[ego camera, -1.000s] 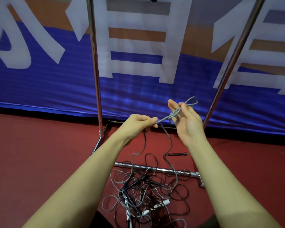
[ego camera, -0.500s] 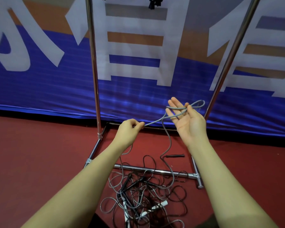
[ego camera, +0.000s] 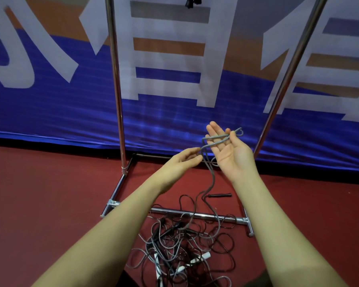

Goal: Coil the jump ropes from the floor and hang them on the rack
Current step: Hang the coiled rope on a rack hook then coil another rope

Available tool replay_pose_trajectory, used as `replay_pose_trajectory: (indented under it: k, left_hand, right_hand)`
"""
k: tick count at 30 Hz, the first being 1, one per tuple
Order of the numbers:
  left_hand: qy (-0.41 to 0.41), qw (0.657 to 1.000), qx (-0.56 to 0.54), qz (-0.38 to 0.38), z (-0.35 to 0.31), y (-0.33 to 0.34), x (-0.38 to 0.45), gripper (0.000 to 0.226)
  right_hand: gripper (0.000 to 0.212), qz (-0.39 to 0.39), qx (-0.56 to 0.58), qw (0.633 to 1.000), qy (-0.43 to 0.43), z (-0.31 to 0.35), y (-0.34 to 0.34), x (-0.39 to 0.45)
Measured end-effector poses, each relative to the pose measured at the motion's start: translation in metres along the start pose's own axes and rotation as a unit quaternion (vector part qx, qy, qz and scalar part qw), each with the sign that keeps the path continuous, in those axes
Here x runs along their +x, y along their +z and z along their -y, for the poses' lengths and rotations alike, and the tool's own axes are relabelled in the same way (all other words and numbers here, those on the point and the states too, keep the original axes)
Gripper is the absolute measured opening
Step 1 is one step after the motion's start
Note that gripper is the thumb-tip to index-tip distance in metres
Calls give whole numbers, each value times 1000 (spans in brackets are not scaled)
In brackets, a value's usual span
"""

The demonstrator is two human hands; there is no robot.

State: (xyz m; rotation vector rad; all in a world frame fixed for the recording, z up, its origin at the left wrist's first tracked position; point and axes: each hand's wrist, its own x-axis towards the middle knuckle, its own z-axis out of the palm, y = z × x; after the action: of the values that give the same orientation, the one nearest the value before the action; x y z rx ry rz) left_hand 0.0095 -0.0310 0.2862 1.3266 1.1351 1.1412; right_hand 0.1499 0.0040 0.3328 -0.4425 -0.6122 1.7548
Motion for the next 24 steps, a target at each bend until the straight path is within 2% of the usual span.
replay_pose_trajectory:
  k: [3,6,9,11,14,17,21,24]
  left_hand:
    - [44,997,-62,-19,-6,4,2,52]
    - [69,997,-24,-39,-12,2,2,35]
    - [56,998,21,-12,-13,2,-2,13]
    - [36,999,25,14,-13,3,-4,6]
    - [9,999,10,36,-15,2,-5,7]
    - [-7,998,-67,-3,-23,-2,-6,10]
    - [-1,978,-190,-86,-32,-12,-4,13]
    - [12,959,-254,-123,-35,-16,-2,13]
  right_hand:
    - [27,1,-6,1000,-2,1,2,-1]
    - [25,4,-29,999,-20,3,3,-1]
    - [26,-1,-28,999,-30,3,2,0]
    - [27,-12,-12,999,-34,2,0,1]
    - [26,-26,-5,999,-39,2,-2,4]
    - [26,-35,-2,999,-19,0,-7,6]
    - [38,-8,-110,991,76,-10,-13,6]
    - [42,21,-258,954,151,-20,-13,2]
